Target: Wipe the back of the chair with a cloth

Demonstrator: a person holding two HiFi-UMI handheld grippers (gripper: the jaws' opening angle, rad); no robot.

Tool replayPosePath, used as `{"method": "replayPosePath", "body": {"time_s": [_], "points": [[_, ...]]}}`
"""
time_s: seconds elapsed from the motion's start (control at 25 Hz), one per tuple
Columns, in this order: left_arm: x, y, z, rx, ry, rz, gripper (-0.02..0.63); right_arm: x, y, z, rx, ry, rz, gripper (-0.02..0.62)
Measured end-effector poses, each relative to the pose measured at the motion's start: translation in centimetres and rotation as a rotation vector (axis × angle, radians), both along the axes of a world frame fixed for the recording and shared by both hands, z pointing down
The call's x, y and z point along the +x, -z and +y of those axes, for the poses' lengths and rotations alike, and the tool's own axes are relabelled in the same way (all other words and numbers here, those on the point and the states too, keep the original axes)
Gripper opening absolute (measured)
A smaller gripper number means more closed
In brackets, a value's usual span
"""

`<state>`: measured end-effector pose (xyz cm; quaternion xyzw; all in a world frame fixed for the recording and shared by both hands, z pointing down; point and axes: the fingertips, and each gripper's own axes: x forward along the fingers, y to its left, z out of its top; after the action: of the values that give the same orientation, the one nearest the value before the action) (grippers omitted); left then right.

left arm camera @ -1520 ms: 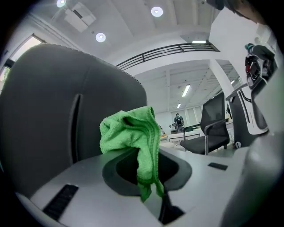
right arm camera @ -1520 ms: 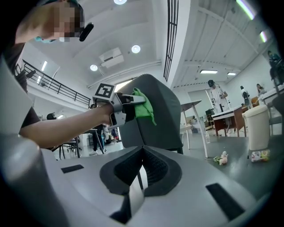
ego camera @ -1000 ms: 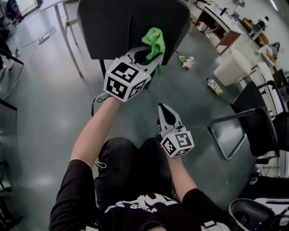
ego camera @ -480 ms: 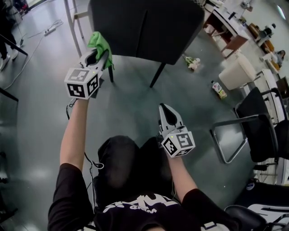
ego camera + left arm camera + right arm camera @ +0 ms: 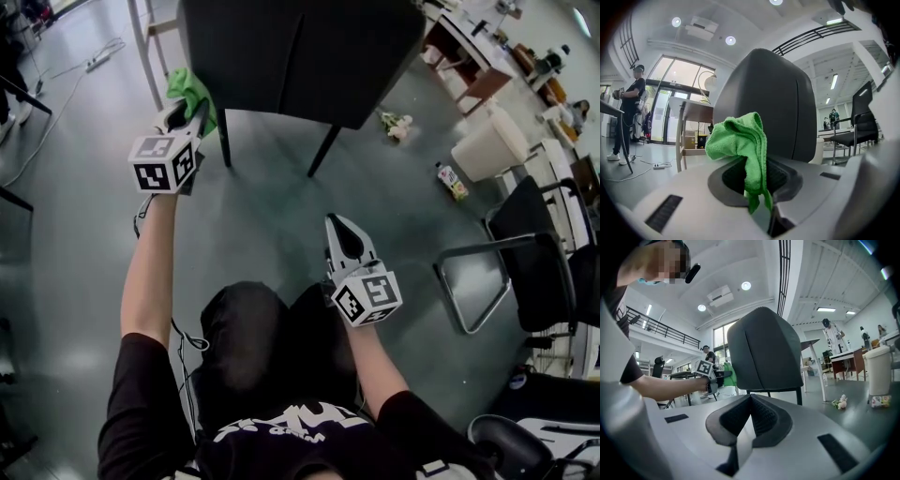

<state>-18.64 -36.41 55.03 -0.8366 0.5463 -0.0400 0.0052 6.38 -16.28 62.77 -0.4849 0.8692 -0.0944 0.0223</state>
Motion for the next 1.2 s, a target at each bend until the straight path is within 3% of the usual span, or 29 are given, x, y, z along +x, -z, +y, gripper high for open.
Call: {"method": "replayPosePath", "body": {"time_s": [0.28,0.72,0.96,1.2], "points": [[7.8,-0.3,-0.6,0.012,-0.124,-0.043,0.063,1.2,-0.1,0.3,-0.001,-0.031,-0.002,-0.003],[21.1,-1.1,0.3,-0.005,-0.336,-0.008,0.064,3.2,-0.8,0.7,-0.009,-0.093,-0.02,-0.003],[27.7,-1.4,1.4,-0.019,-0.468,-0.058,0.063,3.9,-1.0,0.7,-0.013,-0.117,-0.023,-0.003],[32.1,-1.5,3.8,-0.021,-0.604,-0.076,0.063,4.3,-1.2,0.3,-0.017,-0.122,-0.027,-0.003]]}}
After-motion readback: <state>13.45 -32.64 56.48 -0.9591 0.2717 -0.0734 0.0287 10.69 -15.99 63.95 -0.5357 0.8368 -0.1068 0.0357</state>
